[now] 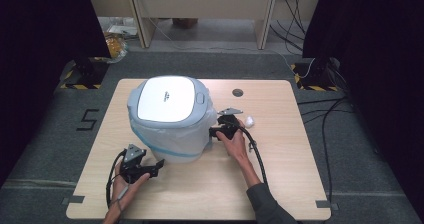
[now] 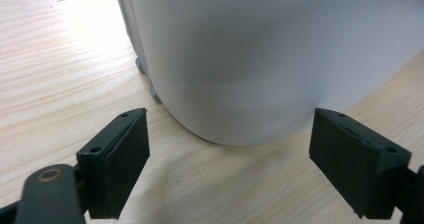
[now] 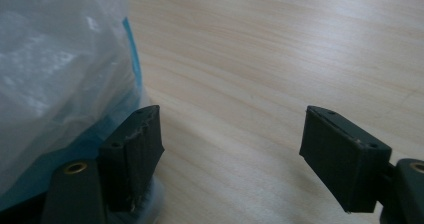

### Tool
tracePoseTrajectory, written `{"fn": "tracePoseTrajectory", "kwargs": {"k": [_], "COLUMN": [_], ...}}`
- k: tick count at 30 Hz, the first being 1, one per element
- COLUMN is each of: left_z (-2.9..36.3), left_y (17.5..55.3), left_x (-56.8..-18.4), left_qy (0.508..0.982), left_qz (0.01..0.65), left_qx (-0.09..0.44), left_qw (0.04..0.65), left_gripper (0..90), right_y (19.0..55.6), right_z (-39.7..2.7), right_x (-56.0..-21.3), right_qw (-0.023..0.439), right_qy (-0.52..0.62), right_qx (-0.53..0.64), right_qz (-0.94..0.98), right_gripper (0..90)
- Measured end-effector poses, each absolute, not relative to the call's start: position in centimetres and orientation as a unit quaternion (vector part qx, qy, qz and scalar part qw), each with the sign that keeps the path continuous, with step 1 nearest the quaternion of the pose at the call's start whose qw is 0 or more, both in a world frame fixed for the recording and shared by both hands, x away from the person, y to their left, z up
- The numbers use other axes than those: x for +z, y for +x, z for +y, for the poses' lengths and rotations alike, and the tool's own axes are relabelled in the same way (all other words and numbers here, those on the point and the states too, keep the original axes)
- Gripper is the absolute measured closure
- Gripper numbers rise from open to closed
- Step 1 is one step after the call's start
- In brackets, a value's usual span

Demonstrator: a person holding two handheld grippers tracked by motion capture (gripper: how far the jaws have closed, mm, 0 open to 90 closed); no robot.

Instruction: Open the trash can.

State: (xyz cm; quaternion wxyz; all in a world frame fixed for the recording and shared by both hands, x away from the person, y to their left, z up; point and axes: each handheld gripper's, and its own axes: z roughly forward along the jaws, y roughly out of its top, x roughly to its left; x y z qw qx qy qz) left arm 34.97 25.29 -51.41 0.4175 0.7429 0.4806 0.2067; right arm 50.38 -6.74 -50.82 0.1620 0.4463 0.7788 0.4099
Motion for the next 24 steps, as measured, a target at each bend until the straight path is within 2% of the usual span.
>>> {"fn": "tracePoseTrajectory", "kwargs": {"k": [7,8,16,18,24], "left_z": [25.4,25.4,24.8,24.8,25.6], "left_y": [35.4,35.7,37.3,37.5,37.8], "left_x": [-51.5,-51.5,-51.2,-51.3,-51.3], "left_qy": [0.738,0.738,0.735,0.732,0.724], "left_qz": [0.484,0.485,0.484,0.487,0.496], "left_qx": [0.206,0.208,0.217,0.218,0.214], "left_qw": [0.422,0.421,0.423,0.425,0.429], "left_gripper": [15.9,15.9,17.2,19.7,19.6], "right_y": [50.8,50.6,48.6,48.1,46.8], "right_z": [-6.7,-6.6,-7.4,-7.3,-7.2], "right_x": [-51.0,-51.0,-51.1,-51.3,-51.6], "right_qw": [0.154,0.151,0.135,0.141,0.144], "right_qy": [0.458,0.46,0.452,0.446,0.448], "right_qx": [0.388,0.39,0.394,0.385,0.396], "right_qz": [0.785,0.784,0.789,0.795,0.788], "right_gripper": [28.1,30.5,30.7,32.4,33.9]}}
